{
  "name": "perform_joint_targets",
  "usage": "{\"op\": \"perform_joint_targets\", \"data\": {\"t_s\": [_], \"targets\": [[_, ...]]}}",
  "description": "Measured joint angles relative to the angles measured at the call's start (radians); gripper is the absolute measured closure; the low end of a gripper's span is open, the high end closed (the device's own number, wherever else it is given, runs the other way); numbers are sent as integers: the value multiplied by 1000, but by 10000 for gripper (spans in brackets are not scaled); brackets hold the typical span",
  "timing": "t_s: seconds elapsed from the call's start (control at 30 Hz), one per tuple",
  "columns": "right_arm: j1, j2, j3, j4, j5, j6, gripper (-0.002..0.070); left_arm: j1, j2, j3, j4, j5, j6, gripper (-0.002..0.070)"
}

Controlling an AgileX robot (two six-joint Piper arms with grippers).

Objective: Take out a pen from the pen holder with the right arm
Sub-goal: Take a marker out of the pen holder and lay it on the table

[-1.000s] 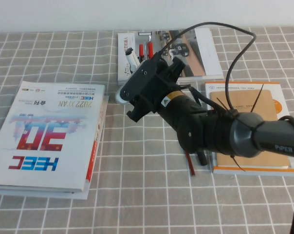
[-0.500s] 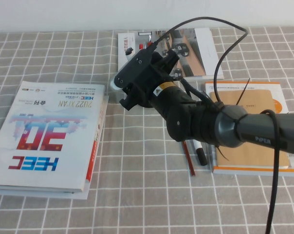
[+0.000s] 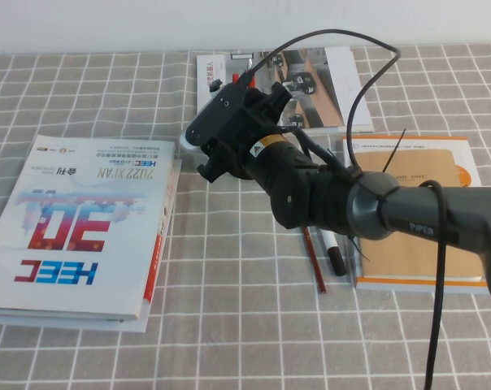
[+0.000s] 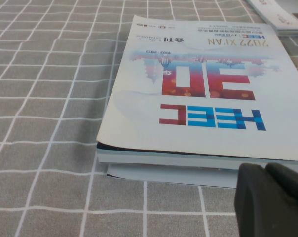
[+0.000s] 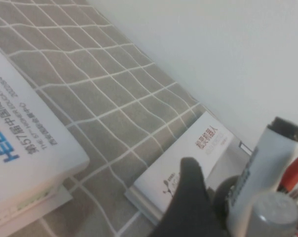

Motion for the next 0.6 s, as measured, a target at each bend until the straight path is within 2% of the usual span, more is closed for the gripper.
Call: {"op": "perform_joint_targets", "data": {"t_s": [0.4,0.6], "targets": [[-16,7,0,5,5,-15,314,0,0,0,0,0,0,680],[-16,7,0,5,5,-15,398,0,0,0,0,0,0,680]]}}
